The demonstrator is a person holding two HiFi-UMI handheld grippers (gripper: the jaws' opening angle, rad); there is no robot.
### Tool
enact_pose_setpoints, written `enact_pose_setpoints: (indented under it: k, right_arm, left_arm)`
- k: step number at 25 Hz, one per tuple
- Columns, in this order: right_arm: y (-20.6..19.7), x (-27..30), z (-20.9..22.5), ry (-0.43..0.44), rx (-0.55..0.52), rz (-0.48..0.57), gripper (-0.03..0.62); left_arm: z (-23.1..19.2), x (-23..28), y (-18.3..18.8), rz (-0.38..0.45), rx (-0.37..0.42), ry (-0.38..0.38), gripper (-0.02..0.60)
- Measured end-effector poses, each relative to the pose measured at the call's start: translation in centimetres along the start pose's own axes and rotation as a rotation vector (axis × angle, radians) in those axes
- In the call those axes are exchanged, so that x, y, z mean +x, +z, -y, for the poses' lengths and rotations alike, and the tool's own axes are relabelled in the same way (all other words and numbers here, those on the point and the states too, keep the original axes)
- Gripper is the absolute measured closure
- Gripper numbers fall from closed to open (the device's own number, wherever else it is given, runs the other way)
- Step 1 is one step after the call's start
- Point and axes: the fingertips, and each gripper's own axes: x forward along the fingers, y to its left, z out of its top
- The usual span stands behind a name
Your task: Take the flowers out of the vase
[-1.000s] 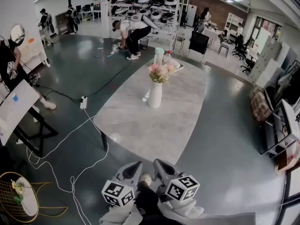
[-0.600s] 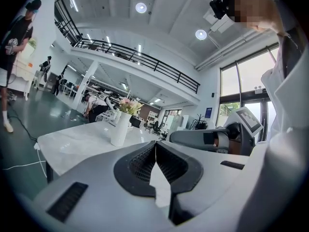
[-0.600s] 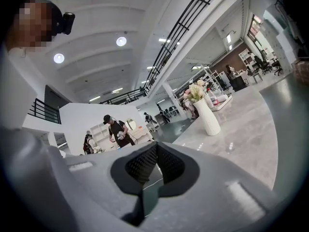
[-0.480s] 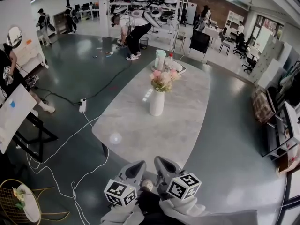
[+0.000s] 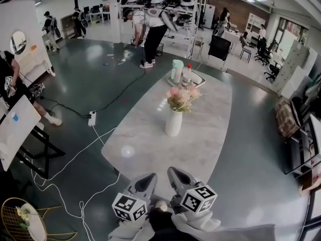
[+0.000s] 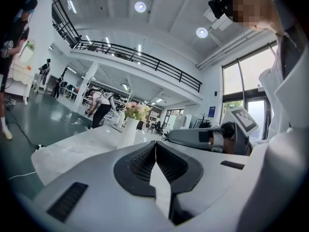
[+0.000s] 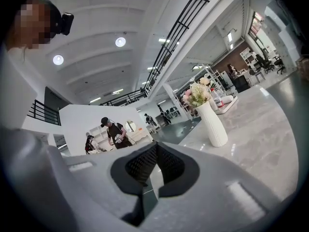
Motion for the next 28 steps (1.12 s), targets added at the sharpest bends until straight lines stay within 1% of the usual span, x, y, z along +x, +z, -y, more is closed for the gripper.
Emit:
enact_pose_setpoints:
  k: [8,15,19,24,28]
  right_arm:
    - [1.2,3.9,3.4,-0.015,0.011,0.010,0.595]
    - [1.9,5.3,6.4,-0.059,0.044,0.027,0.595]
    - [1.7,6.4,7.4,-0.069,0.056,0.025,0.595]
    - [1.7,7.1,8.3,-0.081,0.057,0.023,0.595]
    - [2.0,7.2,9.0,-0.092,0.061,0.029,0.595]
  left_arm:
    - [-3.3,3.9,0.7,-0.013,0.004,-0.009,0.578]
    - [-4.5,6.9,0.7,-0.032,0.003,-0.038,0.578]
    - [-5.6,7.9,0.6,-0.042,-0.004,-0.042,0.578]
    - [-6.5,8.6,1.1,-0.029,-0.015,-0.035,0.578]
    - [-6.5,9.2,0.7,-0.038,-0.018,-0.044,0.578]
